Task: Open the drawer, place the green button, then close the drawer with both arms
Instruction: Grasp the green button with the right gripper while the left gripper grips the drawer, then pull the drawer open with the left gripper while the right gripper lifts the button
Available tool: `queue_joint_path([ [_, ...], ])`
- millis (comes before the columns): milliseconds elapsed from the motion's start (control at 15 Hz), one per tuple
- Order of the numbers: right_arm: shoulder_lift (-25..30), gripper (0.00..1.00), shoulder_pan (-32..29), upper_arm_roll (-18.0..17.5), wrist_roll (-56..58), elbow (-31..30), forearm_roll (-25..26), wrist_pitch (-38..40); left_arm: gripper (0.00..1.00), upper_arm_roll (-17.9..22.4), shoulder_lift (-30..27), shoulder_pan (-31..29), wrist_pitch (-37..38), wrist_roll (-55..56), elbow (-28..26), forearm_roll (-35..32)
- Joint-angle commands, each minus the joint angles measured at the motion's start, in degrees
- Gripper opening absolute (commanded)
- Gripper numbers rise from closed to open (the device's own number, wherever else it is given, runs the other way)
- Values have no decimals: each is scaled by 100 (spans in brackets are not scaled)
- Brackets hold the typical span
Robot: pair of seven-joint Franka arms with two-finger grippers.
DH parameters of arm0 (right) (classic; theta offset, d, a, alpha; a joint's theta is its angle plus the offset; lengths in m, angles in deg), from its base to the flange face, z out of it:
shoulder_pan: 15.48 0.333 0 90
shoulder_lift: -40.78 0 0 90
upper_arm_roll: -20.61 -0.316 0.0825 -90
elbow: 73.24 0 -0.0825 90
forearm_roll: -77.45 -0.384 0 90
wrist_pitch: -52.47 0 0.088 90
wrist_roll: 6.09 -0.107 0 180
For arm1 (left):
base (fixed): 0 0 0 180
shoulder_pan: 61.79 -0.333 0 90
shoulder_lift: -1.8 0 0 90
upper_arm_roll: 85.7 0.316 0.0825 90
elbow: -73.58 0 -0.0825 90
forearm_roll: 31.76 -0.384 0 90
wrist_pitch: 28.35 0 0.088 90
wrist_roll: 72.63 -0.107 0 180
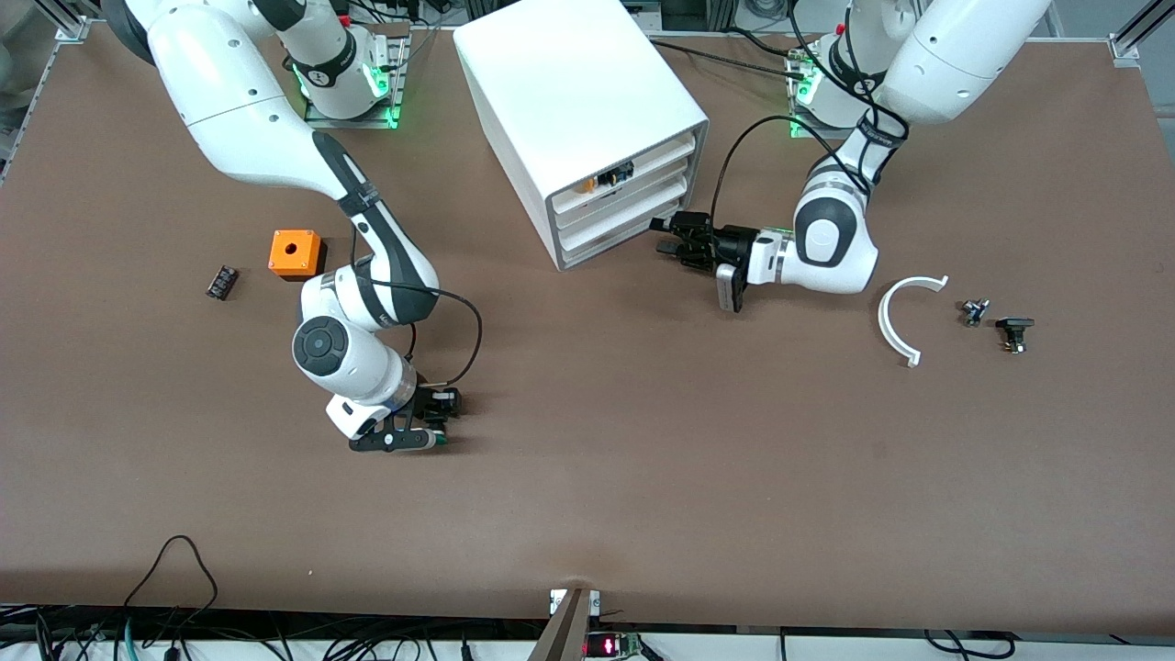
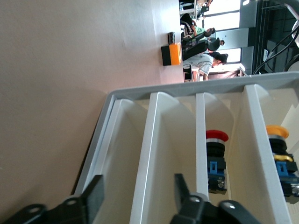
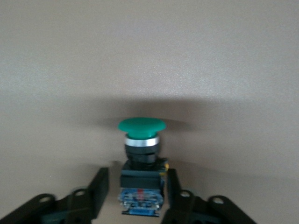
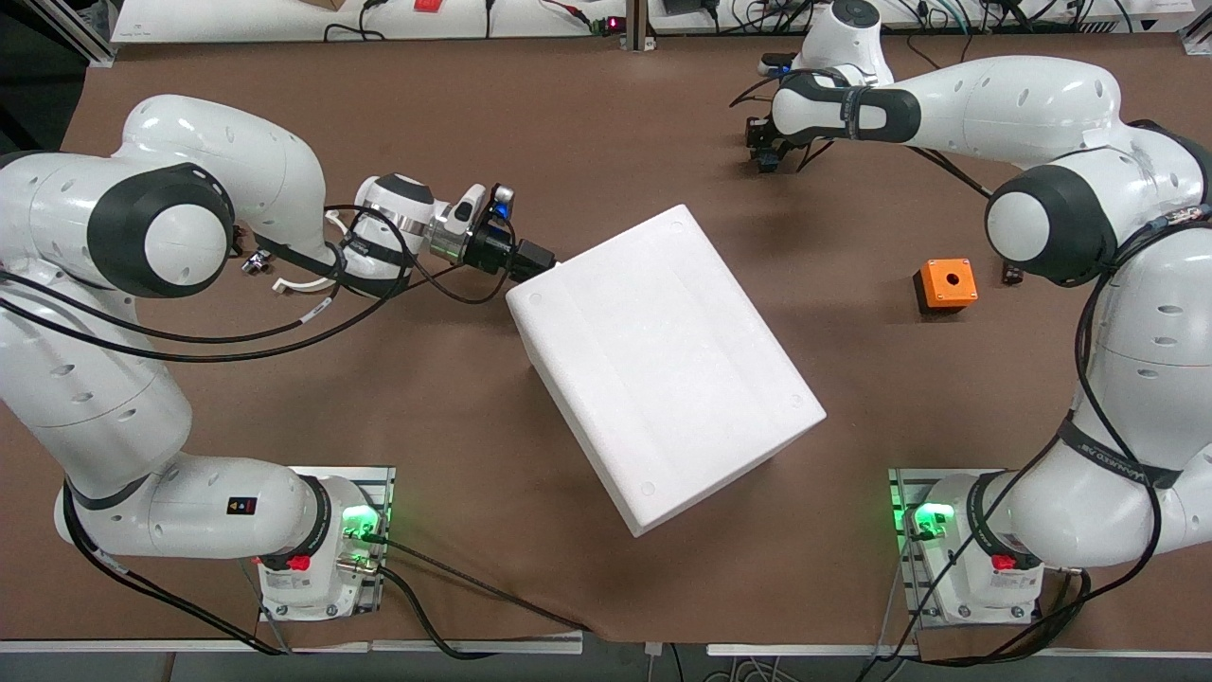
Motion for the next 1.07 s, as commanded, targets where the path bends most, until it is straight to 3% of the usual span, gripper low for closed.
queue_joint_path([
  [0,-79,17,13,8,-67,114,0,27,53,-256,136,-44,28,-209,-116,211],
  [67,-87,4,22,8,-76,105,0,27,53,-309,180,-44,20,-209,-125,263],
  [133,-96,0,22,8,-76,105,0,27,53,-318,190,-44,20,-209,-151,281],
  [333,-9,0,22,-1,-50,175,-88,114,53,-327,242,-44,20,-244,-239,290],
  [533,71,0,31,-10,-173,551,-105,692,46,-379,356,-35,20,-244,-274,290],
  [600,71,0,31,-19,-295,718,-132,938,40,-432,357,-44,11,-244,-283,290],
  [733,97,0,40,-28,-558,1157,-141,1553,2,-432,357,-53,11,-244,-283,290],
  [1000,88,0,66,-194,-1217,1843,-132,2363,0,-432,348,-88,20,-226,-274,290],
])
